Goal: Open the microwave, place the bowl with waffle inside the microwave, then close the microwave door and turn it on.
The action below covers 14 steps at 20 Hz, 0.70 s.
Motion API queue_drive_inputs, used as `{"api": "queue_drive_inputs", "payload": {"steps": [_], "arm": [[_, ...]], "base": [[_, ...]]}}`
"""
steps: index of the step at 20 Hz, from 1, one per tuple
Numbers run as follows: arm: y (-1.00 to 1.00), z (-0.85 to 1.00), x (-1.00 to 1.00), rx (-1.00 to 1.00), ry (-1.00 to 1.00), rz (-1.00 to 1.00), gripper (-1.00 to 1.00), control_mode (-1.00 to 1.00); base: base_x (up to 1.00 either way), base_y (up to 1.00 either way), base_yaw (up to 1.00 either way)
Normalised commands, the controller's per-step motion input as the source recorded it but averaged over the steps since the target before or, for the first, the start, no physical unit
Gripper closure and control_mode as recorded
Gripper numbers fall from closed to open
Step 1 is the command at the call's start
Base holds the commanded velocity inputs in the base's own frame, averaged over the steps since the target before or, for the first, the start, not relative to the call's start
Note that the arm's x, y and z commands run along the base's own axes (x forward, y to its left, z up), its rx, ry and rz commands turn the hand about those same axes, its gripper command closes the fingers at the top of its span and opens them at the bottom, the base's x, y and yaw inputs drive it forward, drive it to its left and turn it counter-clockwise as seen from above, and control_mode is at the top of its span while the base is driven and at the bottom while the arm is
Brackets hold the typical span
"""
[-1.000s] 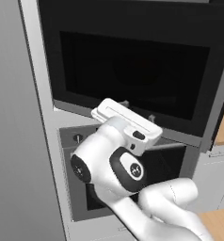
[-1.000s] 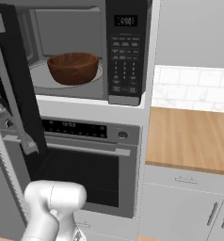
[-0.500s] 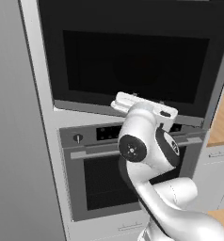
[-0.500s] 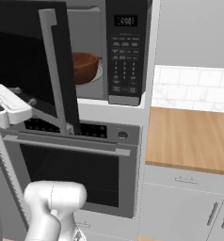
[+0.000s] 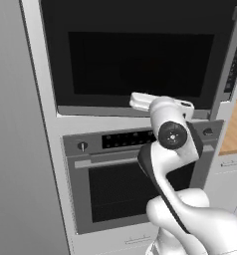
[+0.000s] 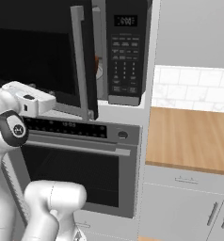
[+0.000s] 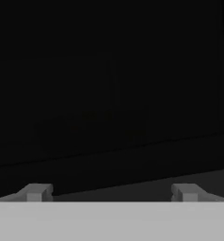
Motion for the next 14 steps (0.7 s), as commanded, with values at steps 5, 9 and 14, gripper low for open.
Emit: {"api": "queue_drive_inputs", "payload": {"steps": [5, 9, 14], "arm": [[-0.03, 0.00, 0.34, 0.00, 0.12, 0.10, -1.00, -1.00], [-0.02, 0.00, 0.34, 0.00, 0.11, 0.08, -1.00, -1.00], [-0.04, 0.00, 0.28, 0.00, 0.07, 0.08, -1.00, -1.00]], "base": [[0.00, 0.00, 0.00], [0.00, 0.00, 0.00], [0.00, 0.00, 0.00]]}}
